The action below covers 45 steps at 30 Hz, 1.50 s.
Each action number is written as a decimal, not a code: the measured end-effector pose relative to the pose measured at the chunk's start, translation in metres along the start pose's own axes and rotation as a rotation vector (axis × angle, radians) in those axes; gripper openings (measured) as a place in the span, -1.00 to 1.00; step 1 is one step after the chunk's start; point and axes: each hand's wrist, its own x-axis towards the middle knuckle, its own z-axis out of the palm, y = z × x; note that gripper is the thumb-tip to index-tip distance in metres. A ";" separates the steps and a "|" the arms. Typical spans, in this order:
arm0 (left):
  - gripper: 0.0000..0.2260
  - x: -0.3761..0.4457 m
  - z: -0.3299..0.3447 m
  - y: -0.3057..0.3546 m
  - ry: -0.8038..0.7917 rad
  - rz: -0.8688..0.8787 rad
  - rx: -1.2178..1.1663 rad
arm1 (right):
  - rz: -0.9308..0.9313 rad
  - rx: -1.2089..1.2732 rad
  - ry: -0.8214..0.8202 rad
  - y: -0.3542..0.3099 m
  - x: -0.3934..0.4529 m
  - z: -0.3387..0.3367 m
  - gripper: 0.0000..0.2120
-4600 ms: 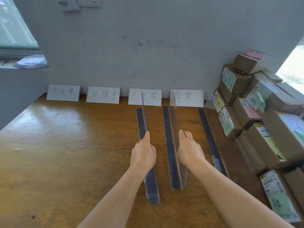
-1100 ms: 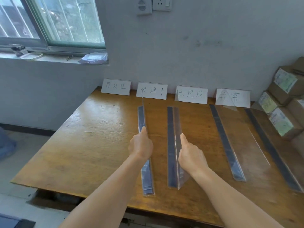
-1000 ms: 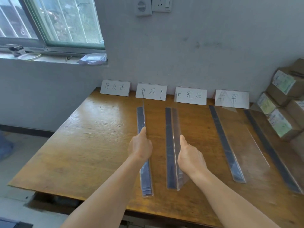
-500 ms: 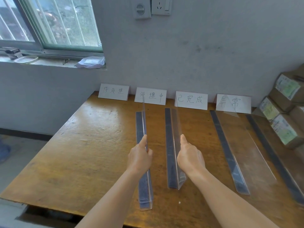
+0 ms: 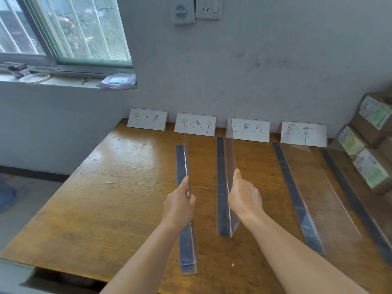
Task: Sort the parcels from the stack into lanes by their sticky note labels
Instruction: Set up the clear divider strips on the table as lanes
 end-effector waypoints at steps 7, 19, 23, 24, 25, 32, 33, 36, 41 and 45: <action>-0.51 0.001 0.001 0.002 0.012 -0.018 0.009 | -0.030 -0.006 -0.040 0.003 0.000 -0.001 -0.36; -0.51 -0.001 0.000 0.005 -0.008 -0.015 -0.024 | -0.072 0.057 -0.060 -0.001 -0.006 -0.006 -0.22; -0.54 -0.002 0.000 0.006 -0.029 -0.002 -0.040 | -0.175 0.034 -0.001 -0.001 -0.007 -0.010 -0.25; -0.55 -0.002 0.000 0.006 -0.035 -0.001 -0.057 | -0.219 0.041 0.015 -0.003 -0.007 -0.010 -0.27; -0.56 -0.001 -0.001 0.007 -0.042 -0.004 -0.078 | -0.265 0.049 0.021 -0.006 -0.007 -0.010 -0.29; -0.59 0.001 -0.008 0.001 -0.072 -0.048 -0.198 | -0.460 0.129 -0.105 -0.032 -0.006 0.002 -0.35; -0.59 0.002 -0.009 0.001 -0.062 -0.049 -0.191 | -0.463 0.139 -0.127 -0.034 -0.005 0.004 -0.35; -0.57 0.006 -0.011 0.004 -0.025 -0.059 -0.141 | -0.461 0.165 -0.202 -0.039 -0.003 0.008 -0.36; -0.51 0.012 -0.019 0.011 0.049 -0.011 0.076 | -0.462 0.190 -0.278 -0.051 0.003 0.011 -0.38; -0.46 0.016 -0.023 0.012 0.050 0.005 0.165 | -0.482 0.203 -0.280 -0.065 0.003 0.010 -0.41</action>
